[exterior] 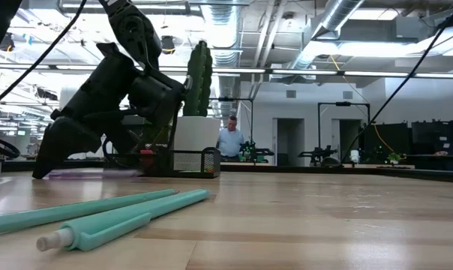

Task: Pick and place office supplies into organizer
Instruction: Put the purple pen into the black mesh organizer

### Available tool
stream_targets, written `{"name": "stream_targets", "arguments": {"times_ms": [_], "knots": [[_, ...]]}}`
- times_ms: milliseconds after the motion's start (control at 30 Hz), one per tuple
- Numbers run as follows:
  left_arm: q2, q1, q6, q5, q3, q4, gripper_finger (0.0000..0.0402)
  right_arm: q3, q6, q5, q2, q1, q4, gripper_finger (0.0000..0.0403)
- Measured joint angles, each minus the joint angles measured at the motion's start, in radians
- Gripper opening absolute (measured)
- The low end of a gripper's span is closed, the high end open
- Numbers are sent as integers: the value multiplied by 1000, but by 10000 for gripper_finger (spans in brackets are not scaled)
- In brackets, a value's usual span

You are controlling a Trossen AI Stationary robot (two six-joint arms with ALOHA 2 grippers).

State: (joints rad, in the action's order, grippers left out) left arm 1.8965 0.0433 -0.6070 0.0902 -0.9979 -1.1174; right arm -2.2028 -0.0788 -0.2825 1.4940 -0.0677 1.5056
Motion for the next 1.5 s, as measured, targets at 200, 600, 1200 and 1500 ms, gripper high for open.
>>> {"name": "stream_targets", "arguments": {"times_ms": [200,600,1200,1500], "knots": [[7,-5,4,4,-26,-38,2,0,0,0,0,0,0,133],[6,-48,-11,-126,-261,-157,0,0,0,0,0,0,0,133],[-7,-150,-68,-336,-509,-393,0,0,1,0,0,2,58,132],[-303,-189,-167,-692,-609,-402,0,0,0,0,0,2,57,134]]}}
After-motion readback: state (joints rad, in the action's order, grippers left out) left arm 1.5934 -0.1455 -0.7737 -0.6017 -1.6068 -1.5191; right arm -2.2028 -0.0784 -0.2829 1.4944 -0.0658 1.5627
